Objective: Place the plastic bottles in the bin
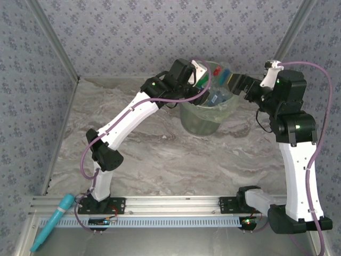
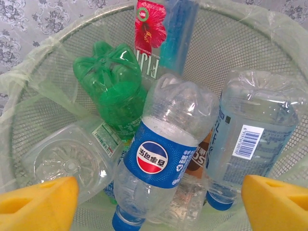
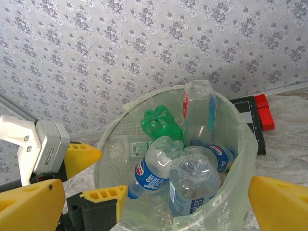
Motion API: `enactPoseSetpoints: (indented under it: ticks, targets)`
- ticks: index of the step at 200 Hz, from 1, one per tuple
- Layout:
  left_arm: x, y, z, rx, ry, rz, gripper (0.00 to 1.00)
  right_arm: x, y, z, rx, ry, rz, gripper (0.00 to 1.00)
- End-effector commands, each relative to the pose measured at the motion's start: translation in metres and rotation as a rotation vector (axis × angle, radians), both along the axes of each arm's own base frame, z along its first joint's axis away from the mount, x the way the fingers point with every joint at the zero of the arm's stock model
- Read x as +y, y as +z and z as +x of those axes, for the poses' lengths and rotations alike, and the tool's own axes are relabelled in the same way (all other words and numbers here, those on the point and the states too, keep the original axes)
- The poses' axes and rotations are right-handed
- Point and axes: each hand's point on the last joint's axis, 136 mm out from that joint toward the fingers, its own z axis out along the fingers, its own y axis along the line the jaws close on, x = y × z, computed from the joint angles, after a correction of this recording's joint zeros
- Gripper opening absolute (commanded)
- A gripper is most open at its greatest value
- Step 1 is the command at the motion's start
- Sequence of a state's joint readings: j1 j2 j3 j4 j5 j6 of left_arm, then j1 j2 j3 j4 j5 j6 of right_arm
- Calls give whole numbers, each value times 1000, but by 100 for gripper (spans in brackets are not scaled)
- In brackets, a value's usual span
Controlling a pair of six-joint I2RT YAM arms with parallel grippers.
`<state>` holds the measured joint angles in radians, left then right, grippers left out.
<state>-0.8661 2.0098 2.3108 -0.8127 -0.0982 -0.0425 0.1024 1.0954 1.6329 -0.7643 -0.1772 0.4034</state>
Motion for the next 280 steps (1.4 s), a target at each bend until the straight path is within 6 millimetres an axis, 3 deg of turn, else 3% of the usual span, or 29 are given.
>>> enactPoseSetpoints:
  ticks: [1,53,96,103,119,152,159,208,243,280]
  targets:
    - [11,40,-2,-55,32,-73,99,2,4,4,-17,12,16,100]
    - [47,66,8,-76,166,-148,100,1,-5,9,-1,4,10,100]
    - [123,76,19,-132,398,-236,100,-11,-34,5,37,-55,-21,100]
    - [139,61,22,-119,444,-240,100,-14,-41,3,44,-69,-30,100]
    - [179,50,17,-125,543,-301,100,-27,-58,-4,61,-138,-57,100]
    - [261,17,-4,-148,750,-286,100,-44,-94,-21,75,-207,-110,100]
    - [277,8,-10,-147,786,-261,100,-49,-116,-24,115,-232,-127,100]
    - [370,-74,-55,-110,1015,-105,100,-101,-190,-45,209,-494,-276,100]
    - [417,-128,-71,-79,1156,-69,100,-120,-241,-37,210,-582,-378,100]
    - [436,-176,-62,-90,1199,18,100,-127,-288,-12,174,-625,-442,99]
